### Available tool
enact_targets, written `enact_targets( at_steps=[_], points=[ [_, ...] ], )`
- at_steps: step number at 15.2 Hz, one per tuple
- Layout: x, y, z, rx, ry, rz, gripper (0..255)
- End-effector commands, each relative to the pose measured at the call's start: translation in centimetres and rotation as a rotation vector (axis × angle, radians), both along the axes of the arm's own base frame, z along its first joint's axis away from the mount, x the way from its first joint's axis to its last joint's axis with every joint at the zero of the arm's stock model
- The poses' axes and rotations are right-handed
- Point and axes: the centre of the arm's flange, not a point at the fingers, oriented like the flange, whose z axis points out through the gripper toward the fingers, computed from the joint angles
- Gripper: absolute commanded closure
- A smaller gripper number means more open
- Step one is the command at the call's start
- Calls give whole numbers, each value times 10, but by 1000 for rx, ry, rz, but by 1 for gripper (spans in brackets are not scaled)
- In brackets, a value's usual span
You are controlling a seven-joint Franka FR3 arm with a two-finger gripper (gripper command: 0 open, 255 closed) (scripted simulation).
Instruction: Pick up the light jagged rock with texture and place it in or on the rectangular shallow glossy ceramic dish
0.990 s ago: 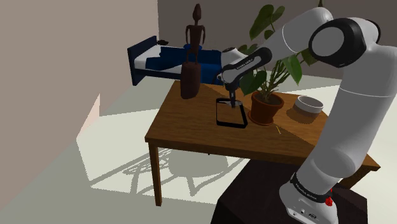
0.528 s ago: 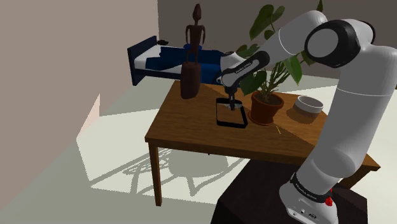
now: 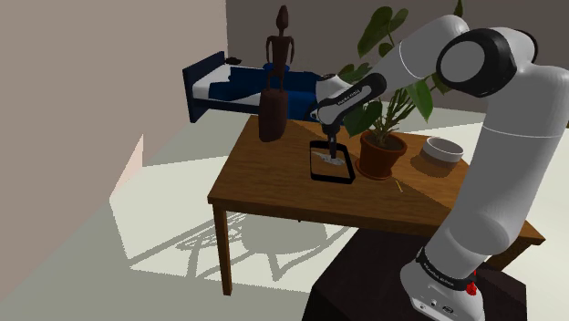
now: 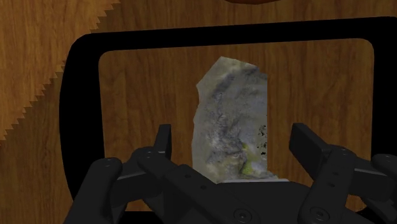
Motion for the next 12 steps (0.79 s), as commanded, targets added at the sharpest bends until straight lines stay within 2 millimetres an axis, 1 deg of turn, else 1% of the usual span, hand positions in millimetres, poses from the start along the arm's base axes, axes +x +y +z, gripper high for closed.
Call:
enact_targets(
  at_steps=[1, 4, 5, 12],
  points=[
    [0, 0, 0, 0, 0, 0, 0],
    [7, 10, 38, 0, 0, 0, 0],
    [8, 13, 48, 0, 0, 0, 0],
    [8, 13, 48, 0, 0, 0, 0]
  ],
)
